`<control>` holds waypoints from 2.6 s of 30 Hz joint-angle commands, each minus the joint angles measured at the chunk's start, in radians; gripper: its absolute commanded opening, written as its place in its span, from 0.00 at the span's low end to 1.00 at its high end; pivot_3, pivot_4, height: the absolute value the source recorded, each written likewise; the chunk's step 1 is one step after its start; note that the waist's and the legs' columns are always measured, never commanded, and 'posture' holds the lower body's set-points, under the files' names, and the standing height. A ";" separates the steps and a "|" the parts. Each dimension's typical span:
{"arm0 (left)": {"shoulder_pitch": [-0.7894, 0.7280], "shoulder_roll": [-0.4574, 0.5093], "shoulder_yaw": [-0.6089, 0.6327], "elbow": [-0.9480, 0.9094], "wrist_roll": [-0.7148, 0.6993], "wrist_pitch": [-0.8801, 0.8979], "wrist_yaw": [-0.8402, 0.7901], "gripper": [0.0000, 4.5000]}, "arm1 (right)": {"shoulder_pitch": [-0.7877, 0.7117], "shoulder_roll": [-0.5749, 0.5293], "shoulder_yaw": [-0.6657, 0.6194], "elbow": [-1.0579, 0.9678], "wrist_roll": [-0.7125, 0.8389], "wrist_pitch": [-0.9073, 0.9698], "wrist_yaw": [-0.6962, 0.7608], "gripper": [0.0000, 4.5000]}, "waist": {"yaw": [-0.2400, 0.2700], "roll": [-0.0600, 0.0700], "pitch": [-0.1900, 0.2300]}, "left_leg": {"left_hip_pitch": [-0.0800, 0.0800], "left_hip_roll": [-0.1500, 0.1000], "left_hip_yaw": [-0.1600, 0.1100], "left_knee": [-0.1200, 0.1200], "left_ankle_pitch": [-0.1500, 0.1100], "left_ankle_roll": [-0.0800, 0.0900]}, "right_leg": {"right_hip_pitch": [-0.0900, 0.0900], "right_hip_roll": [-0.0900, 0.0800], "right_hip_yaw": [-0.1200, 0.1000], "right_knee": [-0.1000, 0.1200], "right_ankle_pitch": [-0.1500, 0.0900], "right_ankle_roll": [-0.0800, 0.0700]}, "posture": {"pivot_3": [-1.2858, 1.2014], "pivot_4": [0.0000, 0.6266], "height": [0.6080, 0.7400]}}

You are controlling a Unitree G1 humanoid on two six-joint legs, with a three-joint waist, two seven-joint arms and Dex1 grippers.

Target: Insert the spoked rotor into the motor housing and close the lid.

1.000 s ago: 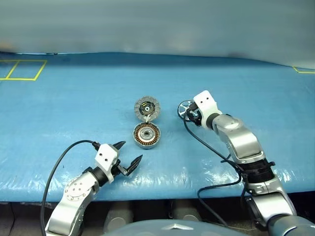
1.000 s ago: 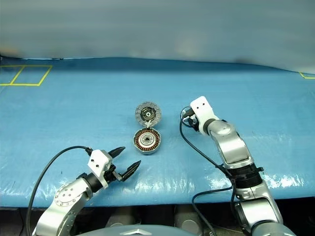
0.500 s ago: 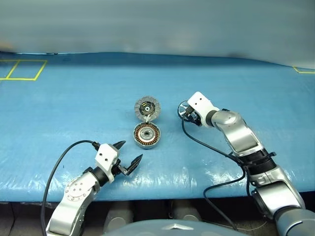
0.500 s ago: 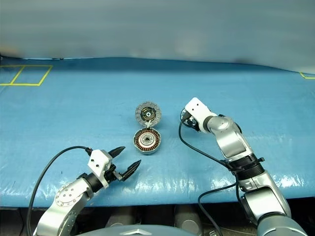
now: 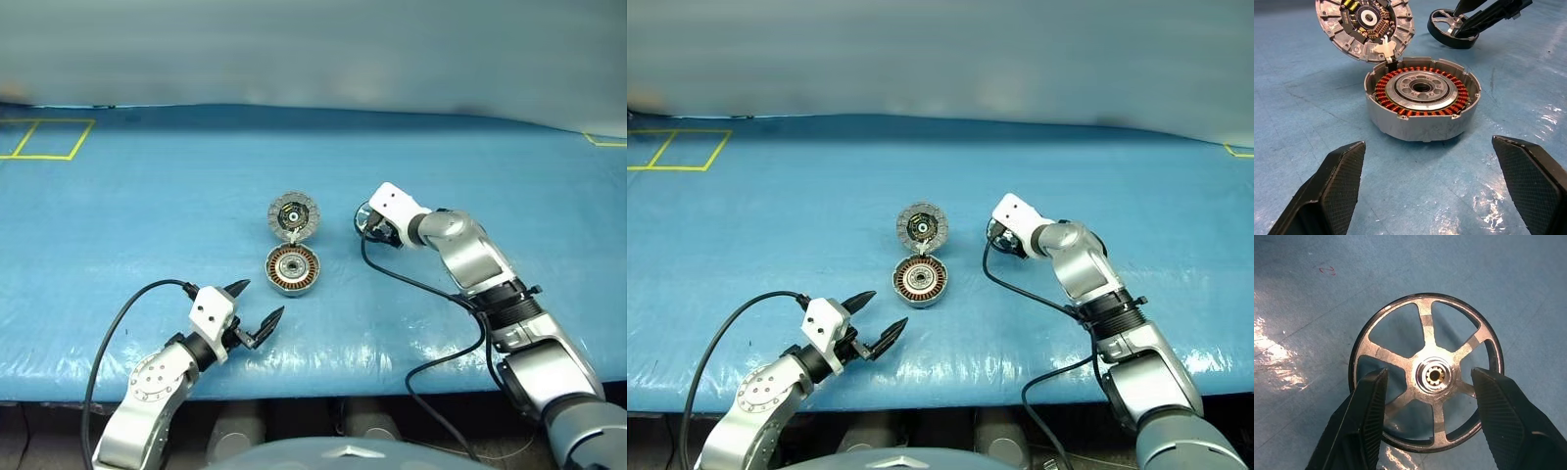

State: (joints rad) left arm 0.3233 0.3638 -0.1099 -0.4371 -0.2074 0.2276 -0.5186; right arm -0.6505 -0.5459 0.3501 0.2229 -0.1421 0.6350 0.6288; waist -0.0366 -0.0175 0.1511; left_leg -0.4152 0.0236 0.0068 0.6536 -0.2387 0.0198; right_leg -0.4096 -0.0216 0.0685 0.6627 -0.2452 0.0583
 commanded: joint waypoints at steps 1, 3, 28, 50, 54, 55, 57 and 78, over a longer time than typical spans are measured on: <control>0.006 -0.006 -0.004 -0.013 0.003 -0.027 0.006 1.00 | -0.032 0.003 -0.004 0.019 -0.016 -0.027 0.018 0.63 | 0.000 0.000 0.000 | 0.000 0.000 0.000 0.000 0.000 0.000 | 0.000 0.000 0.000 0.000 0.000 0.000 | 0.52 0.24 1.00; 0.009 -0.009 -0.003 -0.014 0.005 -0.028 0.008 1.00 | -0.037 0.008 -0.006 0.032 -0.018 -0.028 0.025 0.55 | 0.000 0.000 0.000 | 0.000 0.000 0.000 0.000 0.000 0.000 | 0.000 0.000 0.000 0.000 0.000 0.000 | 0.52 0.24 1.00; 0.006 -0.003 -0.005 -0.016 0.006 -0.023 0.000 1.00 | 0.041 -0.061 0.009 -0.613 0.048 0.146 0.214 0.28 | 0.001 0.002 0.001 | 0.000 0.000 -0.001 0.001 0.000 0.000 | 0.001 0.000 -0.001 0.001 0.000 0.000 | 0.52 0.24 1.00; 0.011 -0.008 -0.001 -0.003 0.032 -0.060 0.010 1.00 | 0.059 0.087 0.142 -0.707 0.156 0.353 0.149 0.28 | 0.001 0.002 0.001 | 0.000 0.000 -0.001 0.003 0.000 0.000 | 0.001 -0.001 -0.001 0.001 0.000 0.000 | 0.52 0.24 1.00; 0.014 -0.010 -0.004 0.000 0.045 -0.079 0.018 1.00 | 0.068 0.091 0.156 -0.708 0.172 0.368 0.134 0.28 | 0.001 0.002 0.001 | 0.000 0.000 -0.001 0.003 0.000 0.000 | 0.001 -0.001 -0.001 0.001 0.000 -0.001 | 0.52 0.24 1.00; 0.015 -0.010 -0.005 0.001 0.044 -0.079 0.017 1.00 | 0.071 0.091 0.159 -0.708 0.177 0.372 0.131 0.28 | 0.000 0.002 0.001 | 0.000 0.000 -0.001 0.003 0.000 0.000 | 0.001 -0.001 -0.001 0.001 0.000 -0.001 | 0.52 0.24 1.00; 0.016 -0.010 -0.006 0.002 0.043 -0.081 0.016 1.00 | 0.078 0.090 0.163 -0.708 0.185 0.379 0.128 0.28 | 0.000 0.002 0.001 | 0.000 0.000 -0.001 0.003 0.000 0.000 | 0.001 -0.001 -0.001 0.001 0.000 -0.001 | 0.52 0.24 1.00; 0.019 -0.019 -0.013 0.002 0.046 -0.084 0.024 1.00 | 0.062 0.149 0.185 -0.627 0.205 0.364 0.059 0.73 | -0.001 0.001 0.001 | 0.000 0.000 -0.001 0.003 0.000 0.000 | 0.001 0.000 -0.001 0.002 0.000 -0.001 | 0.52 0.24 1.00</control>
State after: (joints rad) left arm 0.3402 0.3501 -0.1206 -0.4288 -0.1590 0.1655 -0.4984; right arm -0.5695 -0.4061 0.5551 -0.3821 0.0547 1.0052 0.6945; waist -0.0375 -0.0162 0.1519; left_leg -0.4152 0.0238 0.0054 0.6566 -0.2390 0.0202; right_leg -0.4090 -0.0222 0.0674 0.6641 -0.2452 0.0580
